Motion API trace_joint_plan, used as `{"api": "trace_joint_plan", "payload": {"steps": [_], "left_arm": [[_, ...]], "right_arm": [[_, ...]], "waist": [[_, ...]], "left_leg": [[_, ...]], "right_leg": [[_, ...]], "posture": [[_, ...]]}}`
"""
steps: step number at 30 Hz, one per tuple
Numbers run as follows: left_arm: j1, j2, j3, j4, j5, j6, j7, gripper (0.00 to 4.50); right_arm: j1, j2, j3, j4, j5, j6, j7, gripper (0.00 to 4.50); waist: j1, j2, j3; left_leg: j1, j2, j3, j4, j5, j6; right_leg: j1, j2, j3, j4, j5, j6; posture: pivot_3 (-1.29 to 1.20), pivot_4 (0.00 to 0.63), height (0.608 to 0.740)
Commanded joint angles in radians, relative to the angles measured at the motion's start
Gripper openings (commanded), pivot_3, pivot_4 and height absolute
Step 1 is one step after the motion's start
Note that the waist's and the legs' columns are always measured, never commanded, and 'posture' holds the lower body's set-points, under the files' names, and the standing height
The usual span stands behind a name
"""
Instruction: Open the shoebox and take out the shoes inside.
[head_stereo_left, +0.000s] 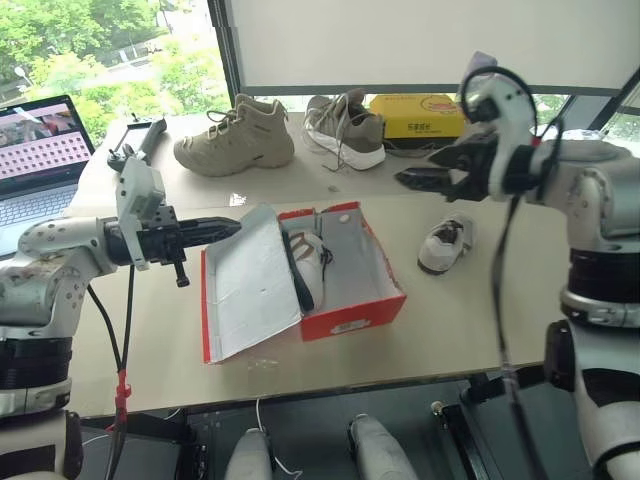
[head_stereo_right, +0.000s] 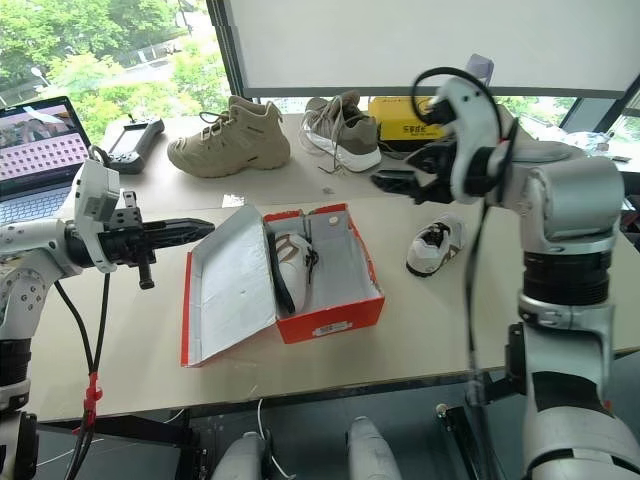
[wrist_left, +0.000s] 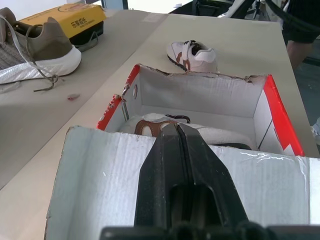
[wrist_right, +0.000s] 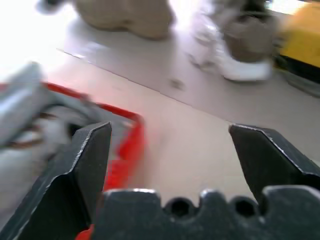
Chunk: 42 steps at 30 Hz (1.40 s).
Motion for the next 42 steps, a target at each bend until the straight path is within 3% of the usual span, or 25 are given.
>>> {"api": "trace_joint_plan", "payload": {"steps": [1, 10, 15, 21, 31, 39, 40, 42], "left_arm": [[-0.027, -0.002, 0.005, 0.004, 0.002, -0.023, -0.004, 0.00], [-0.024, -0.016, -0.001, -0.008, 0.003, -0.018, -0.001, 0.00], [-0.017, -0.018, -0.001, -0.014, 0.002, -0.015, 0.000, 0.00], [-0.009, -0.016, 0.006, -0.025, -0.002, -0.009, 0.002, 0.00], [0.002, -0.010, 0.013, -0.028, -0.001, -0.006, 0.003, 0.00], [0.004, -0.010, 0.016, -0.034, -0.002, -0.004, 0.007, 0.00], [0.004, -0.010, 0.016, -0.034, -0.001, -0.005, 0.008, 0.00], [0.005, -0.010, 0.016, -0.035, -0.001, -0.005, 0.009, 0.00]], "right_arm": [[-0.002, 0.070, 0.080, -0.164, 0.056, 0.131, -0.062, 4.38], [0.081, 0.280, 0.057, -0.110, 0.081, 0.268, -0.217, 4.38], [0.063, 0.361, -0.024, 0.093, 0.061, 0.234, -0.290, 4.38], [0.018, 0.399, -0.066, 0.319, 0.057, 0.160, -0.332, 4.38], [-0.001, 0.479, -0.023, 0.536, 0.053, 0.075, -0.325, 4.38], [0.004, 0.473, 0.005, 0.686, 0.017, -0.036, -0.314, 4.38], [0.003, 0.470, 0.006, 0.692, 0.015, -0.045, -0.312, 3.87], [0.002, 0.467, 0.005, 0.698, 0.015, -0.054, -0.309, 3.32]], "waist": [[0.009, 0.000, 0.000], [0.040, -0.001, -0.001], [0.039, -0.001, -0.001], [0.035, -0.001, -0.001], [0.031, -0.001, -0.001], [0.006, -0.002, -0.001], [0.006, -0.002, -0.001], [0.005, -0.002, -0.001]], "left_leg": [[0.000, 0.000, 0.000, 0.000, 0.000, 0.000], [-0.001, 0.000, 0.000, 0.002, 0.000, 0.000], [-0.001, 0.000, 0.000, 0.002, 0.000, 0.000], [-0.002, 0.000, 0.000, 0.001, 0.000, 0.000], [-0.001, 0.000, -0.001, 0.001, 0.000, 0.000], [0.001, 0.000, -0.001, 0.001, 0.000, 0.000], [0.001, 0.000, -0.001, 0.001, 0.000, 0.000], [0.002, 0.000, -0.001, 0.001, 0.000, 0.000]], "right_leg": [[0.000, 0.000, 0.000, 0.000, 0.000, 0.000], [0.000, 0.000, -0.001, 0.000, 0.000, 0.000], [0.000, 0.000, -0.001, 0.000, 0.001, 0.000], [-0.001, 0.000, -0.001, 0.000, 0.001, -0.001], [0.000, 0.000, -0.001, 0.000, 0.001, 0.000], [0.002, 0.000, -0.001, 0.000, 0.001, 0.000], [0.002, 0.000, -0.001, 0.000, 0.001, 0.000], [0.002, 0.000, -0.001, 0.000, 0.001, 0.000]], "posture": [[0.00, 0.150, 0.712], [0.00, 0.150, 0.712], [0.00, 0.150, 0.712], [0.00, 0.150, 0.712], [0.00, 0.150, 0.712], [0.00, 0.150, 0.712], [0.00, 0.150, 0.712], [0.00, 0.150, 0.712]]}}
